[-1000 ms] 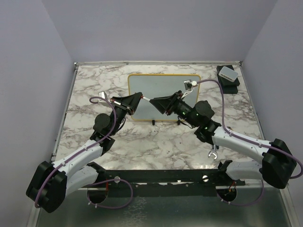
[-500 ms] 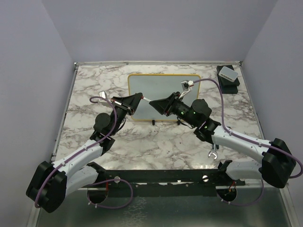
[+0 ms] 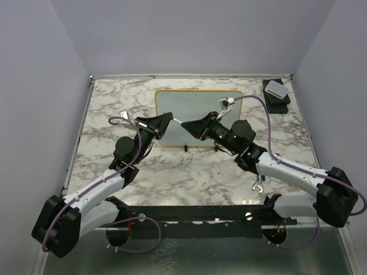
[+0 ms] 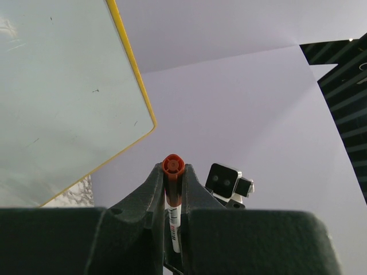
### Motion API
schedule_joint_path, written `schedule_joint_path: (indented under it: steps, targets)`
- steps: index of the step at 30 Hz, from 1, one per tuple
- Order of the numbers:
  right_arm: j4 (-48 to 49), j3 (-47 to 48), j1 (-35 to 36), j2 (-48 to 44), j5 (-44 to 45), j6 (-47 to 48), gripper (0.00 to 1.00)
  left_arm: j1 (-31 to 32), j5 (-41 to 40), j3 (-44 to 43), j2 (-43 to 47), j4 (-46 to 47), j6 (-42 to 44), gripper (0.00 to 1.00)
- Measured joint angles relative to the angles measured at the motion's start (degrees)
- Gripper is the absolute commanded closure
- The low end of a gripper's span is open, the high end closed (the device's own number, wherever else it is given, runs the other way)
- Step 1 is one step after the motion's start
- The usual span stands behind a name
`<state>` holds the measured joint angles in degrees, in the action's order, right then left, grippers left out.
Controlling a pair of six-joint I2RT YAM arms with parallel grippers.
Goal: Write a sentence on the whiteboard
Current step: Hold the whiteboard marker.
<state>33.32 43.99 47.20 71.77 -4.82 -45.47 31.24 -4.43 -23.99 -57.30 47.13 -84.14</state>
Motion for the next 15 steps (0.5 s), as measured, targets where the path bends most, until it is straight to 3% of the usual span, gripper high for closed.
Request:
schedule_joint_path:
  steps: [5, 8, 15]
  targets:
    - [0.02, 0.0, 0.0, 0.13, -0.42, -0.22, 0.83, 0.0, -0.09, 0.0, 0.0, -0.02, 0.04, 1.0]
    - [0.15, 0.0, 0.0, 0.13, -0.57, -0.46, 0.99, 0.0, -0.13, 0.0, 0.0, -0.04, 0.0, 1.0]
    - [1.88, -1.03, 0.0, 0.11, -0.59, -0.96, 0.99, 0.0, -0.2, 0.0, 0.09, -0.07, 0.0, 1.0]
